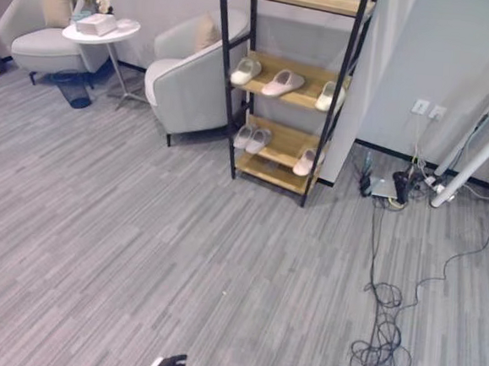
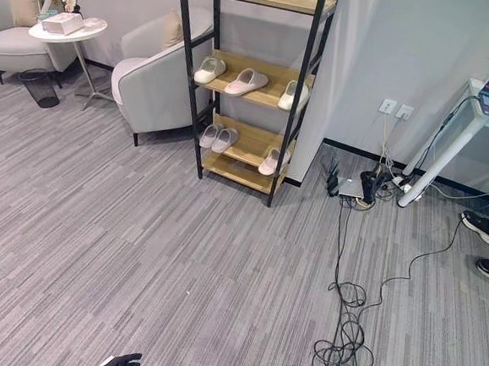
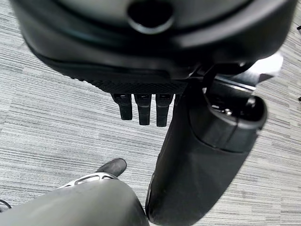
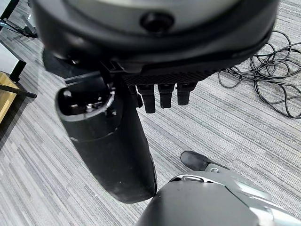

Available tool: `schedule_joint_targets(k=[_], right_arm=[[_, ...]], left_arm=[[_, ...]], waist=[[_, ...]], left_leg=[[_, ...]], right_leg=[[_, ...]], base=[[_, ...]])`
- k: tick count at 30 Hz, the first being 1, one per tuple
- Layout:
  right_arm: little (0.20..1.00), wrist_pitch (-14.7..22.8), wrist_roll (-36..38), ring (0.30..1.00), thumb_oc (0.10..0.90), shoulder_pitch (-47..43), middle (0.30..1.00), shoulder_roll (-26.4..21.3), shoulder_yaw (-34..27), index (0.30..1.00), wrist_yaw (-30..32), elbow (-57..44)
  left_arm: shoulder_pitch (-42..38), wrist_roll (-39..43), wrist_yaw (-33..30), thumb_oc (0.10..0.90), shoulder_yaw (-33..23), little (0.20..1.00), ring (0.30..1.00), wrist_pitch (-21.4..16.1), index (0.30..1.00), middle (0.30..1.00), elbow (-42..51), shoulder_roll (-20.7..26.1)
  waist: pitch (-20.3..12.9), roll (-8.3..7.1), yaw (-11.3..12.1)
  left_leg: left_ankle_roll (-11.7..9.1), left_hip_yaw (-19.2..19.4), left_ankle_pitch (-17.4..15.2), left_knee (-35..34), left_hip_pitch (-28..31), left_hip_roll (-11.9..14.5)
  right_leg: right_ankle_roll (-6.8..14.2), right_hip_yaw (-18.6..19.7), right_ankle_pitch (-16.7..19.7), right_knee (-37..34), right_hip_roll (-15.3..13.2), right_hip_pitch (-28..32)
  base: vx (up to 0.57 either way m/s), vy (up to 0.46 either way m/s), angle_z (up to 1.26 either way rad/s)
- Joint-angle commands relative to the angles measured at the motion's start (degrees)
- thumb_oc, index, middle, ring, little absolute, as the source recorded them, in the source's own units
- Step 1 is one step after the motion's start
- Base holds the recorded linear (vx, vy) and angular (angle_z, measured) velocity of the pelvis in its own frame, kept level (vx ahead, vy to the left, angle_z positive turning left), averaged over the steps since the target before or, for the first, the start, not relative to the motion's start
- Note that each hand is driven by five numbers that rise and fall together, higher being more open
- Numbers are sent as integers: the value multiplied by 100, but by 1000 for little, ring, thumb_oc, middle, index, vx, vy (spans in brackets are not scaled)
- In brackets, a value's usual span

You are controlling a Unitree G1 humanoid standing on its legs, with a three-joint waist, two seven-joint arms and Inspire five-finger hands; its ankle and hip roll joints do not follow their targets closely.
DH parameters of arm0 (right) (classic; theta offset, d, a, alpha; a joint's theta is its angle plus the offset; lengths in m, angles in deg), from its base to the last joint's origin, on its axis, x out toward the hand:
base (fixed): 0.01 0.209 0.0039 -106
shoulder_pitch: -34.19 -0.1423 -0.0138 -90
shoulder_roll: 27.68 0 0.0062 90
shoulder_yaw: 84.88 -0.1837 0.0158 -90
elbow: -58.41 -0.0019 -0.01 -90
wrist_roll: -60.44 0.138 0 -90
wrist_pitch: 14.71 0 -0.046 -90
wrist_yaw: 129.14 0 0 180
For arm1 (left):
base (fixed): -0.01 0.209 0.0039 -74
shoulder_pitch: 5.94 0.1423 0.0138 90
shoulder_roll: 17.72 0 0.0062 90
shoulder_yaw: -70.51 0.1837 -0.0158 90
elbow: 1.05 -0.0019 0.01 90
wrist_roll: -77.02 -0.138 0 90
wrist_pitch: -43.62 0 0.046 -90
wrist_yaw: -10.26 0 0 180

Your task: Arrange the slippers neatly on the shoe rack.

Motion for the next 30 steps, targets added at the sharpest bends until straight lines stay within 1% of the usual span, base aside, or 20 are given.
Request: schedule_joint_targets(k=[1, 10, 12, 13, 14, 15, 16, 18, 20, 21, 22, 23, 24, 25, 27, 29, 30], right_arm=[[900, 155, -175, 900, 800, -125, 900, -177, 95, 900, 42, 331], [900, 132, -229, 900, 800, -129, 900, -122, 171, 900, 40, 297], [900, 118, -222, 900, 800, -132, 900, -121, 177, 900, 25, 282], [900, 107, -206, 900, 800, -147, 900, -129, 185, 900, 8, 278], [900, 107, -206, 900, 800, -148, 900, -129, 185, 900, 8, 279], [900, 105, -194, 900, 800, -170, 900, -137, 180, 900, 10, 269], [900, 107, -181, 900, 800, -205, 900, -160, 183, 900, 10, 256], [900, 98, -168, 900, 800, -212, 900, -163, 178, 900, 9, 260], [900, 89, -126, 900, 800, -226, 900, -180, 170, 900, 8, 278], [900, 89, -126, 900, 800, -227, 900, -179, 169, 900, 7, 278], [900, 83, -98, 900, 800, -221, 900, -198, 155, 900, 10, 269], [900, 83, -98, 900, 800, -222, 900, -198, 155, 900, 10, 269], [900, 83, -94, 900, 800, -223, 900, -203, 158, 900, 11, 267], [900, 70, -77, 900, 800, -238, 900, -213, 159, 900, 40, 276], [900, 80, -63, 900, 800, -264, 900, -230, 164, 900, 54, 277], [900, 78, -65, 900, 800, -289, 900, -242, 170, 900, 61, 287], [900, 81, -67, 900, 800, -300, 900, -247, 181, 900, 65, 292]], left_arm=[[-295, -237, -134, 800, 156, 900, 900, -207, 900, 900, -173, -171], [-249, -273, -127, 800, 159, 900, 900, -160, 900, 900, -247, -199], [-247, -267, -132, 800, 153, 900, 900, -149, 900, 900, -256, -197], [-257, -228, -133, 800, 160, 900, 900, -145, 900, 900, -243, -195], [-258, -228, -133, 800, 159, 900, 900, -145, 900, 900, -243, -195], [-274, -197, -140, 800, 162, 900, 900, -151, 900, 900, -232, -191], [-309, -140, -154, 800, 169, 900, 900, -157, 900, 900, -208, -183], [-327, -122, -156, 800, 181, 900, 900, -155, 900, 900, -197, -186], [-379, -87, -177, 800, 202, 900, 900, -153, 900, 900, -186, -188], [-380, -86, -177, 800, 203, 900, 900, -153, 900, 900, -186, -188], [-402, -57, -176, 800, 220, 900, 900, -155, 900, 900, -167, -192], [-403, -56, -175, 800, 220, 900, 900, -155, 900, 900, -167, -192], [-418, -39, -175, 800, 235, 900, 900, -150, 900, 900, -161, -190], [-440, -13, -191, 800, 243, 900, 900, -156, 900, 900, -146, -188], [-462, 8, -212, 800, 254, 900, 900, -160, 900, 900, -152, -189], [-461, 10, -214, 800, 261, 900, 900, -161, 900, 900, -176, -200], [-455, 12, -210, 800, 253, 900, 900, -158, 900, 900, -196, -194]], waist=[[-116, -93, -22], [-130, -87, -28], [-97, -94, -30], [-46, -101, -33], [-49, -101, -35], [-3, -110, -32], [84, -152, -27], [111, -164, -25], [199, -188, -12], [194, -186, -16], [264, -210, -5], [258, -206, -10], [294, -228, -1], [345, -250, 38], [364, -268, 71], [353, -319, 112], [343, -320, 131]], left_leg=[[-427, -218, -398, 29, 236, 310], [-443, -197, -445, -63, 422, 347], [-449, -206, -473, 16, 431, 360], [-455, -222, -524, 248, 344, 395], [-456, -224, -534, 266, 330, 398], [-458, -227, -564, 449, 234, 426], [-483, -230, -623, 838, 34, 473], [-493, -237, -656, 1025, -64, 495], [-524, -248, -553, 1493, -276, 579], [-527, -255, -563, 1518, -297, 585], [-562, -280, -403, 1883, -493, 633], [-565, -288, -412, 1906, -516, 639], [-587, -314, -326, 2136, -636, 663], [-583, -421, -235, 2321, -803, 672], [-547, -512, -291, 2232, -992, 617], [-486, -512, -457, 1969, -1194, 569], [-482, -500, -431, 1830, -1275, 573]], right_leg=[[617, 311, -364, 55, -265, 50], [597, 348, -438, 70, -227, 145], [576, 362, -468, 108, -211, 151], [544, 380, -509, 195, -205, 109], [543, 379, -512, 201, -205, 100], [524, 383, -540, 266, -208, 57], [473, 407, -599, 382, -212, -12], [441, 414, -625, 436, -208, -50], [353, 430, -705, 557, -175, -48], [351, 425, -707, 562, -171, -57], [286, 429, -744, 648, -165, -55], [283, 423, -746, 653, -161, -67], [245, 428, -774, 696, -151, -68], [208, 445, -833, 732, -119, -61], [229, 455, -863, 711, -118, -53], [286, 456, -922, 648, -155, -7], [311, 467, -958, 626, -147, 16]], base=[[0, 0, 0], [24, -22, 0], [10, -59, -1], [-5, -64, -1], [-31, -57, -1], [-47, -71, 0], [-46, -88, 3], [2, -68, 2], [38, -68, -3], [39, -64, -2], [27, -44, -5], [57, -69, -3], [98, -55, -8], [131, -56, -7], [134, -16, -6], [155, 29, 4], [110, 34, 4]])
